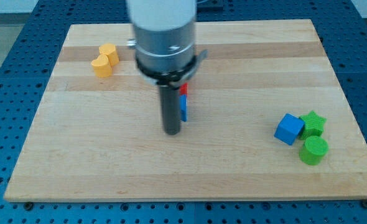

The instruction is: Move the blue triangle below the blue cube

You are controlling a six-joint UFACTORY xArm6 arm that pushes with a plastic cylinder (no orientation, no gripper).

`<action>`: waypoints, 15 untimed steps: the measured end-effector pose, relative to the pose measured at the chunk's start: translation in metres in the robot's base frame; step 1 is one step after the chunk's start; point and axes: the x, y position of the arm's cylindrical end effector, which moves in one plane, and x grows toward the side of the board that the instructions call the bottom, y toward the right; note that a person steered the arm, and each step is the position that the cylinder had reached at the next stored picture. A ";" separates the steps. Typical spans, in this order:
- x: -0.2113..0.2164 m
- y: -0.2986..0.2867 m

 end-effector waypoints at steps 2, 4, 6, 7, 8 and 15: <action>-0.055 -0.052; -0.066 0.023; -0.046 0.081; -0.023 0.121; -0.028 0.132; -0.006 0.133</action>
